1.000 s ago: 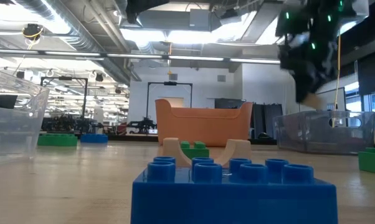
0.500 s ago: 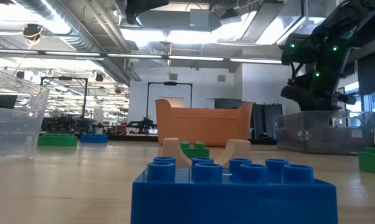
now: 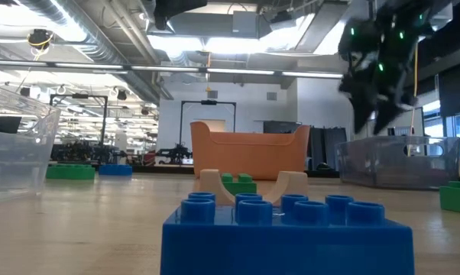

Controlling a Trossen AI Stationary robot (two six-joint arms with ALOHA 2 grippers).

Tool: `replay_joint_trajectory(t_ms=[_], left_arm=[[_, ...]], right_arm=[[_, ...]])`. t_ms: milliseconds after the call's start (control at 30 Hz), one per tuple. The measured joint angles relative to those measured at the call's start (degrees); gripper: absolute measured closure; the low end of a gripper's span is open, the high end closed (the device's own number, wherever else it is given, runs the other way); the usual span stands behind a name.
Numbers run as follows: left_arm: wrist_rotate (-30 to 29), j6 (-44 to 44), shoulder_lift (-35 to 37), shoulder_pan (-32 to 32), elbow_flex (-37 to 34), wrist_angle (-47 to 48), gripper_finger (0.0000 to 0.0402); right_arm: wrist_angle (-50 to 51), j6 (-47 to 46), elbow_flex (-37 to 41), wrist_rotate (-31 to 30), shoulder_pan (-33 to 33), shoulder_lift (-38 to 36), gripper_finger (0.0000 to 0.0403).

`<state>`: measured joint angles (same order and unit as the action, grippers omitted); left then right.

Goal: Sort & place blocks by color
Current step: Put the brown block into the black bin

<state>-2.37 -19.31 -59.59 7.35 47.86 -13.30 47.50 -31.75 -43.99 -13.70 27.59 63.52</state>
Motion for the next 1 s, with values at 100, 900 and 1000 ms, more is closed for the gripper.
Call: replay_joint_trajectory(t_ms=[100, 900, 1000], left_arm=[[0.04, 0.0, 0.02, 0.02, 0.0, 0.49, 0.0157], [3.36, 0.0, 0.05, 0.0, 0.0, 0.85, 0.0157], [3.32, -0.02, 0.64, 0.02, 0.0, 1.1, 0.0157]], right_arm=[[-3.02, 2.63, -3.6, 5.65, -0.91, -2.46, 0.0114], [-51.17, 0.49, 1.53, 22.79, -19.69, -11.35, 0.0112], [-46.82, 2.15, -2.04, 23.21, -24.47, -7.88, 0.0112]])
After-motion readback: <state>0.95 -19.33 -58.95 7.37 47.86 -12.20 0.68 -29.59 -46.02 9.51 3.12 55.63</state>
